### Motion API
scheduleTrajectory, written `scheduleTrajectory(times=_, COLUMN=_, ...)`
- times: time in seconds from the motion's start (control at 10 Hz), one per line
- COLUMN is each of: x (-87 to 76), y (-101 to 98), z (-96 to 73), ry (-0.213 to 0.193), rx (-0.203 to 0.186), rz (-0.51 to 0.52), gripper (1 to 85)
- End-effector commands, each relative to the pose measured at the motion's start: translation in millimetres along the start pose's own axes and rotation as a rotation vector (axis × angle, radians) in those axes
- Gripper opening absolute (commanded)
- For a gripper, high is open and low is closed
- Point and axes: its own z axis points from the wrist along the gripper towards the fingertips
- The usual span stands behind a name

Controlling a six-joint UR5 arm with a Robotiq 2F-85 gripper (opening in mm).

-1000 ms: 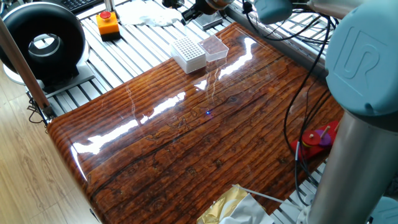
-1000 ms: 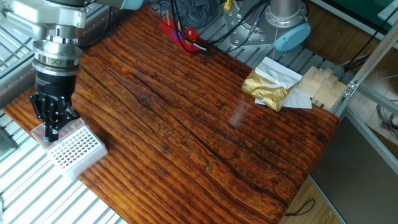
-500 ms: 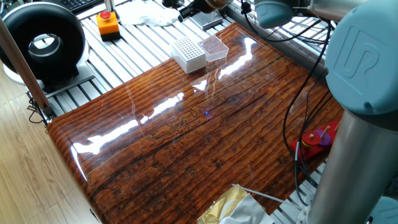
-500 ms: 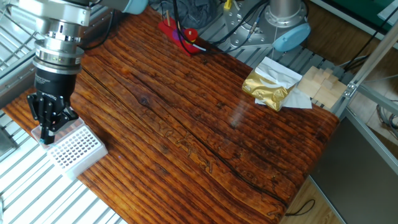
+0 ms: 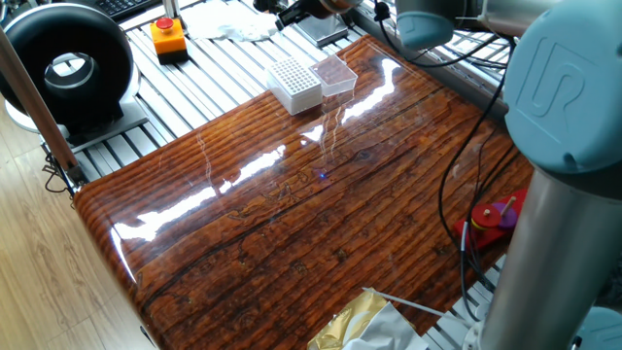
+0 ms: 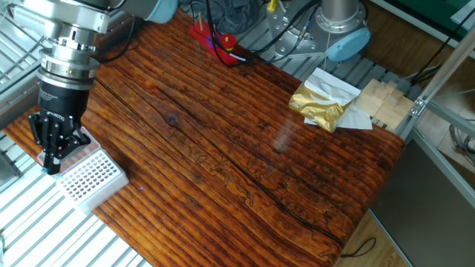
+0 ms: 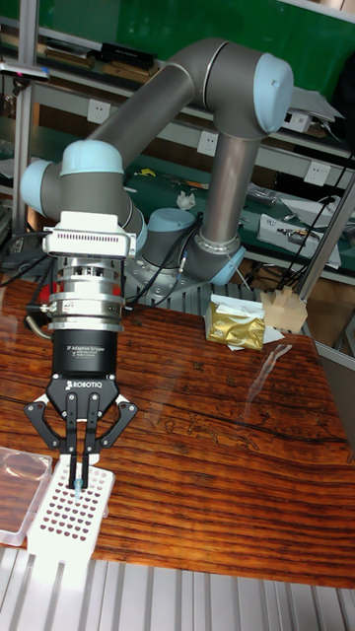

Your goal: Insert a medium pipette tip into the holder for medium pipette tips

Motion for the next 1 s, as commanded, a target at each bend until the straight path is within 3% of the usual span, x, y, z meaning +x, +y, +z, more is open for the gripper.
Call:
scheduleTrajectory(times=0.0, x=-8.1, y=-6.8, z=-0.7, ry=-0.041, rx=0.009, rz=-0.005, gripper=1.0)
scheduleTrajectory(times=0.4, x=-4.6, y=-8.6, z=1.7, ry=-0.052, rx=0.01, rz=0.003, gripper=1.0)
scheduleTrajectory(times=0.9, x=13.8, y=-8.2, z=3.9, ry=-0.041, rx=0.003, rz=0.012, gripper=1.0)
